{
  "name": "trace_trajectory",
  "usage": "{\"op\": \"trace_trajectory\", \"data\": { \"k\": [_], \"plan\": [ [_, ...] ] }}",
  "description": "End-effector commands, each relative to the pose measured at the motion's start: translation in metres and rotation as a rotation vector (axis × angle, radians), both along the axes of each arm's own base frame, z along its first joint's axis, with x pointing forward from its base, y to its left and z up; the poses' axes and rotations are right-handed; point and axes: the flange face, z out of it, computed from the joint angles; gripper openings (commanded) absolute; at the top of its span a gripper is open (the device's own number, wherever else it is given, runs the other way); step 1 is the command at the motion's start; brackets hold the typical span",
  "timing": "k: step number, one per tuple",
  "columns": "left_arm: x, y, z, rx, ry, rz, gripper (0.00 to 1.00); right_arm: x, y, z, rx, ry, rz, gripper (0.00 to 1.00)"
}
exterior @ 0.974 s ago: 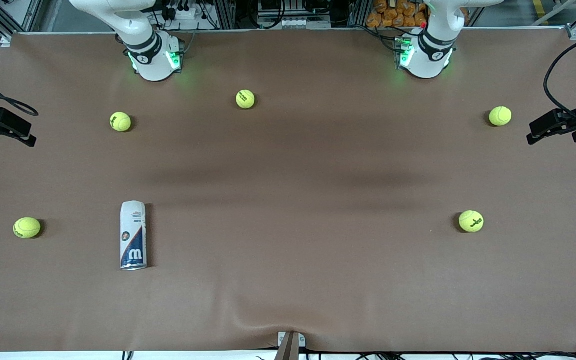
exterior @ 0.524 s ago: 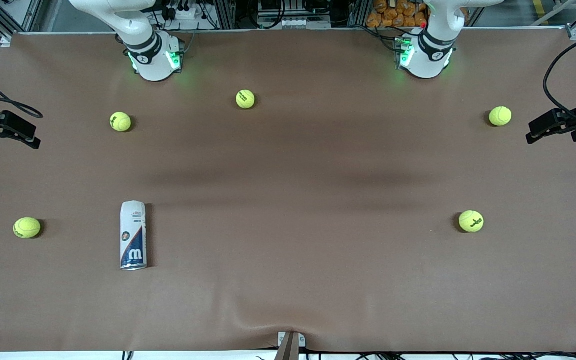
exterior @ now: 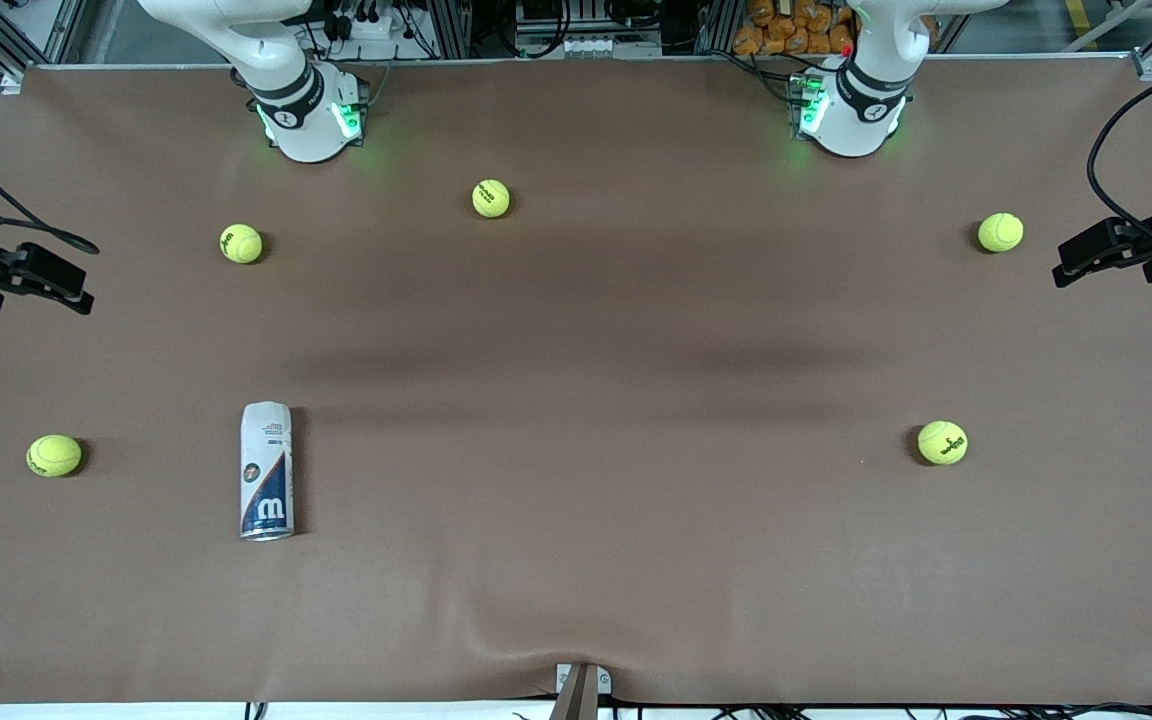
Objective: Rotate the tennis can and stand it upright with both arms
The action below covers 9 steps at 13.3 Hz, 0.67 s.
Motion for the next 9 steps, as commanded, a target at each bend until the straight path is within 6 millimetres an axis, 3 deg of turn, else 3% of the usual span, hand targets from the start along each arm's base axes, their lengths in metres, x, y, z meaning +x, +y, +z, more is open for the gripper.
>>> {"op": "trace_trajectory", "data": {
  "k": [1,9],
  "plan": [
    [-0.002,0.003,0.002,0.022,0.012,-0.018,1.00,0.006,0.001,-0.012,0.003,0.008,0.011,1.00],
    [-0.002,0.002,0.000,0.022,0.015,-0.018,1.00,0.031,0.029,-0.083,-0.015,0.026,0.048,1.00]
  ]
}}
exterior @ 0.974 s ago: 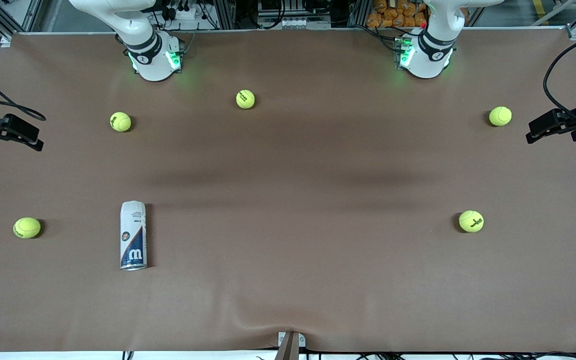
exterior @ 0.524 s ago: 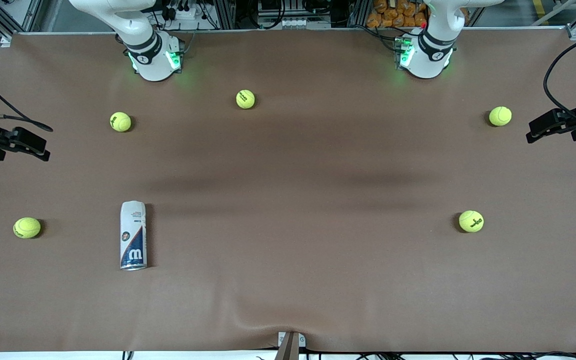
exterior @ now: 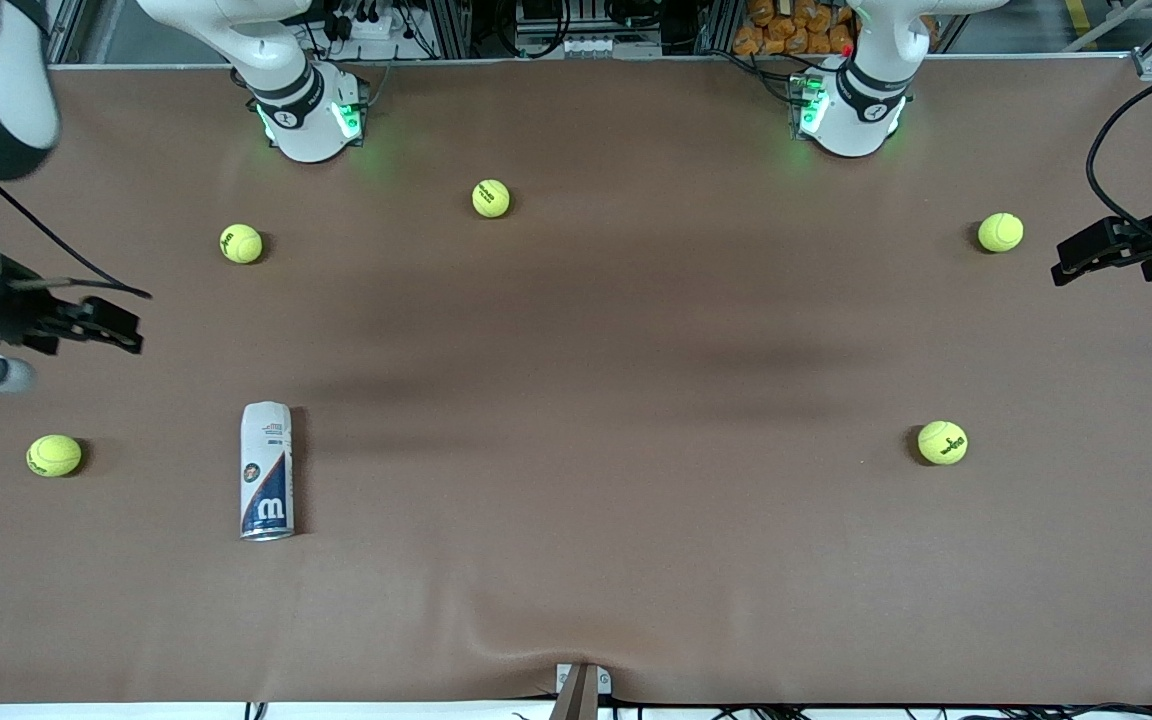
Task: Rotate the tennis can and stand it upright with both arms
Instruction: 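Reach the right gripper down and grasp the upright Wilson can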
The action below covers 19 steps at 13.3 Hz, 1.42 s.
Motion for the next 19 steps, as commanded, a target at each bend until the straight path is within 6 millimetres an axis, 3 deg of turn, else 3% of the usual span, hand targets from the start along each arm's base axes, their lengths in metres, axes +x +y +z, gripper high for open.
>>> {"op": "trace_trajectory", "data": {
  "k": [1,3,5,12,19],
  "plan": [
    [-0.001,0.001,0.002,0.022,0.006,-0.020,1.00,0.002,0.011,-0.019,-0.008,0.008,0.019,1.00],
    [-0.001,0.002,0.002,0.024,0.006,-0.018,1.00,0.005,0.016,-0.030,-0.013,0.025,0.027,1.00],
    [-0.001,0.002,0.001,0.024,0.008,-0.018,1.00,0.013,0.015,-0.060,-0.017,0.026,0.027,1.00],
    [-0.001,0.001,0.001,0.024,0.009,-0.021,1.00,0.051,0.018,-0.217,-0.040,0.014,0.040,1.00],
    [-0.001,0.001,0.000,0.024,0.011,-0.021,1.00,0.055,0.025,-0.297,-0.053,0.058,0.066,1.00]
  ]
}}
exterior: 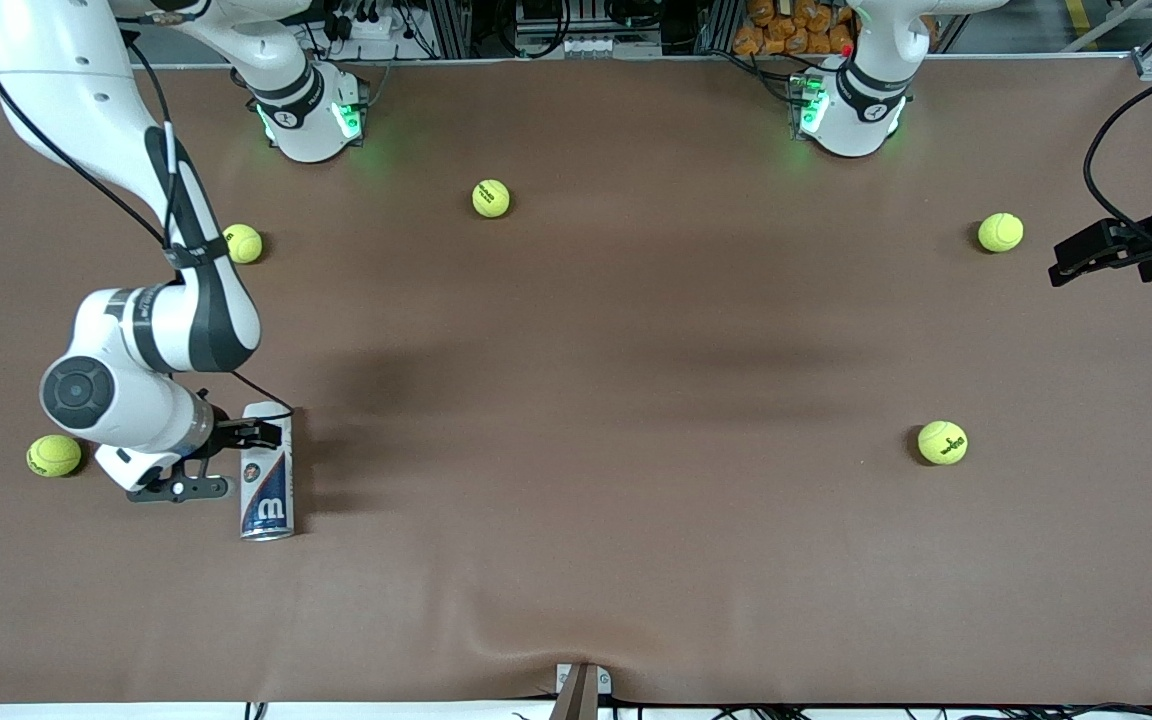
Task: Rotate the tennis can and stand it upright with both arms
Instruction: 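Reach the right gripper down and grasp the upright Wilson can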
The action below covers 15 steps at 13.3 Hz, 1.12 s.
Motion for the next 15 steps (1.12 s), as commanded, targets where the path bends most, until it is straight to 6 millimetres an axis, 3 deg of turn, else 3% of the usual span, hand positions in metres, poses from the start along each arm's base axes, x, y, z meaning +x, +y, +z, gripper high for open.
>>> {"op": "trace_trajectory", "data": {
  "k": [1,3,8,12,15],
  "plan": [
    [-0.001,0.002,0.003,0.024,0.004,-0.022,1.00,0.005,0.005,-0.022,-0.012,-0.001,0.027,1.00],
    [-0.001,0.002,0.002,0.024,0.006,-0.019,1.00,0.005,0.007,-0.037,-0.026,-0.005,0.046,1.00],
    [-0.001,0.002,0.003,0.022,0.004,-0.019,1.00,0.005,-0.006,-0.053,-0.058,-0.012,0.059,1.00],
    [-0.001,0.004,0.004,0.022,0.003,-0.018,1.00,0.005,-0.003,-0.060,-0.061,-0.018,0.069,1.00],
    [-0.001,0.002,0.002,0.022,0.006,-0.019,1.00,0.005,0.008,-0.061,-0.061,-0.016,0.084,0.84]
  ]
}}
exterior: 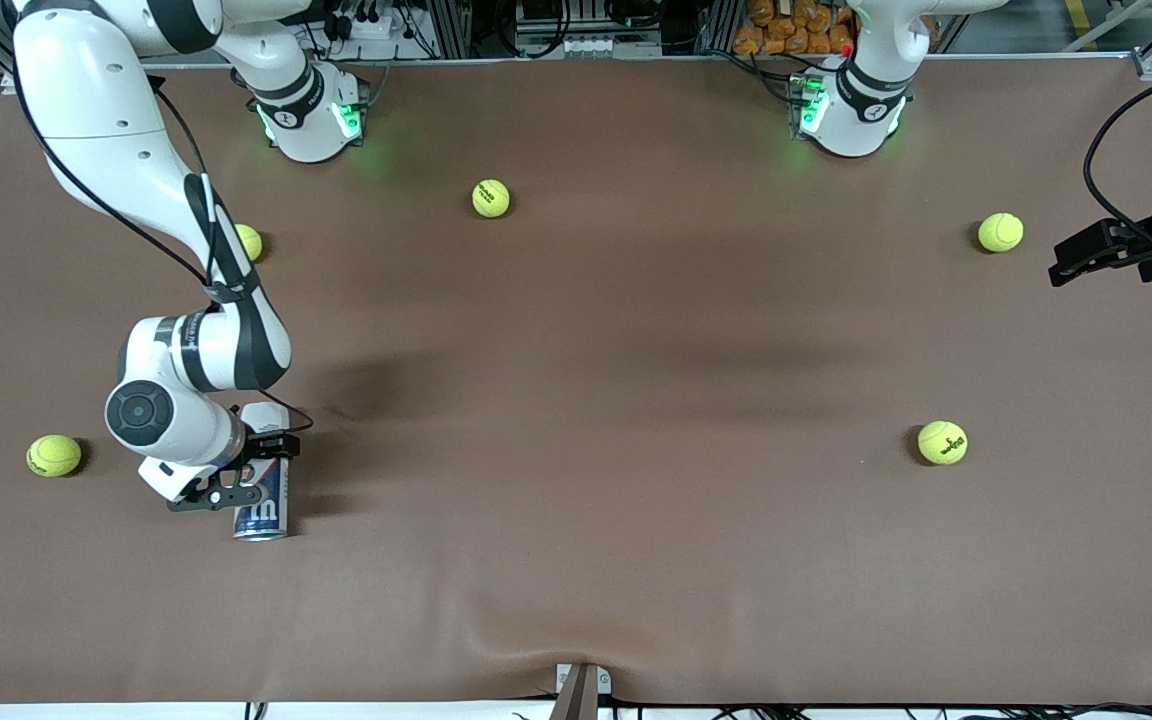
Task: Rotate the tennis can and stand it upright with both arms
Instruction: 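Reach the right gripper down and grasp the upright Wilson can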
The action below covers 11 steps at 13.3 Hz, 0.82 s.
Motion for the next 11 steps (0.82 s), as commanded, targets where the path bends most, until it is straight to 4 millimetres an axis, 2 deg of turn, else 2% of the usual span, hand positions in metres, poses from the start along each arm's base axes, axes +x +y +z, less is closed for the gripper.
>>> {"op": "trace_trajectory", "data": {
  "k": [1,4,6,8,9,11],
  "plan": [
    [-0.001,0.002,0.003,0.022,0.005,-0.020,1.00,0.002,0.014,0.000,-0.011,-0.006,0.043,0.77],
    [-0.001,0.000,0.003,0.022,0.005,-0.021,1.00,0.002,0.047,0.008,-0.011,-0.020,0.092,0.76],
    [0.000,0.000,0.002,0.022,0.007,-0.021,1.00,0.005,0.079,0.021,-0.015,-0.043,0.146,0.76],
    [0.000,0.000,0.001,0.022,0.008,-0.021,1.00,0.010,0.126,0.042,-0.073,-0.087,0.305,0.76],
    [0.000,0.000,0.002,0.022,0.007,-0.023,1.00,0.005,0.156,0.046,-0.081,-0.100,0.359,0.76],
    [0.000,0.000,0.001,0.022,0.008,-0.023,1.00,-0.012,0.229,0.057,-0.085,-0.129,0.498,0.76]
  ]
}}
